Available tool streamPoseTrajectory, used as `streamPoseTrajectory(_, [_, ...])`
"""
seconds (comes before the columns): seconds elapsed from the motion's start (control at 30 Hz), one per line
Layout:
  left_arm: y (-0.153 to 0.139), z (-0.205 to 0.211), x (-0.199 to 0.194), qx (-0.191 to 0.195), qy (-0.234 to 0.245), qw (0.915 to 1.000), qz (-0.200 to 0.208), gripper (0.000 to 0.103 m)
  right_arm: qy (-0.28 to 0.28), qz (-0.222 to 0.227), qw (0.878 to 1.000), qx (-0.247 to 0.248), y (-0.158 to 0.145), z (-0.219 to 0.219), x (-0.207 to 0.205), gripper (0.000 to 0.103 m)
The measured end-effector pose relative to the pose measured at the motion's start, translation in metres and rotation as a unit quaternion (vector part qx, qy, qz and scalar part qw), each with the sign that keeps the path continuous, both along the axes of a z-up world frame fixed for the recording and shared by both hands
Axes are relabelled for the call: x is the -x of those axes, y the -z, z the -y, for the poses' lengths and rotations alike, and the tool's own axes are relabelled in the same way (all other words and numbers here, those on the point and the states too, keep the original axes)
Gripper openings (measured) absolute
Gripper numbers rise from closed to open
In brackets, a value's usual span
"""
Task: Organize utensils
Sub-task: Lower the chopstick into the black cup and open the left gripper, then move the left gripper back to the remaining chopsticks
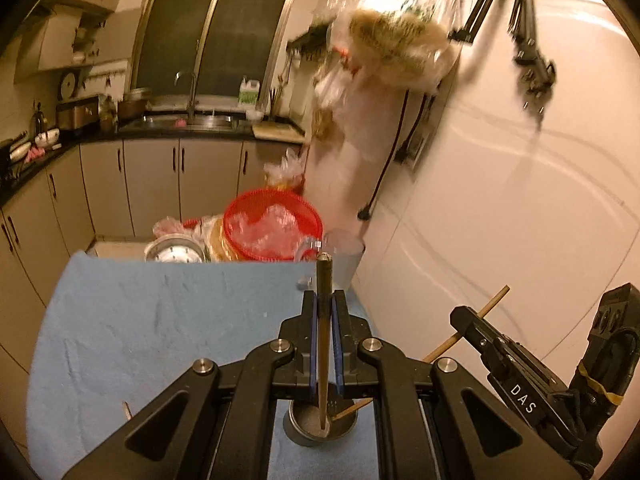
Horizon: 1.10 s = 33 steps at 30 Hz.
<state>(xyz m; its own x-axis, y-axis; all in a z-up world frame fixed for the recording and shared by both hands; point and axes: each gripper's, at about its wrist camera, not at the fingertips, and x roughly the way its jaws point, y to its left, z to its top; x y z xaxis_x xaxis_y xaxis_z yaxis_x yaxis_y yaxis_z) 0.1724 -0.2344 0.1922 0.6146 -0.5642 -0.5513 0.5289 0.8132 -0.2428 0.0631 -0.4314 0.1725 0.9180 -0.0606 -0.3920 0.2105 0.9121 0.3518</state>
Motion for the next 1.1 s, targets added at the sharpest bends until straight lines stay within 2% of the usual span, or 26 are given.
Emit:
streamPoseTrajectory(0.17, [0.028, 0.005, -0.008, -0.017, 0.002, 0.9996, -0.024, 0.007, -0.012, -0.029, 0.999, -0.006, 0.025, 0.0, -0.011, 0.007])
streamPoseTrajectory(0.33, [0.044, 0.006, -0.009, -0.03, 0.007, 0.9985, -0.046, 0.007, -0.02, -0.054, 0.998, -0.014, 0.043, -0.003, -0.016, 0.01])
streamPoseTrajectory(0.67, [0.032, -0.007, 0.003, -0.024, 0.008, 0.999, -0.036, 0.008, -0.018, -0.051, 0.998, -0.023, 0.038, -0.004, -0.006, 0.013])
streamPoseTrajectory(0.87, [0.022, -0.03, 0.019, -0.014, -0.003, 0.9994, -0.032, 0.008, -0.028, -0.023, 0.998, -0.045, 0.027, -0.011, 0.03, 0.013])
streamPoseTrajectory(1.1, [0.019, -0.094, 0.053, 0.003, -0.027, 0.9987, -0.043, 0.008, -0.063, -0.001, 0.997, -0.046, 0.014, -0.049, 0.088, 0.013])
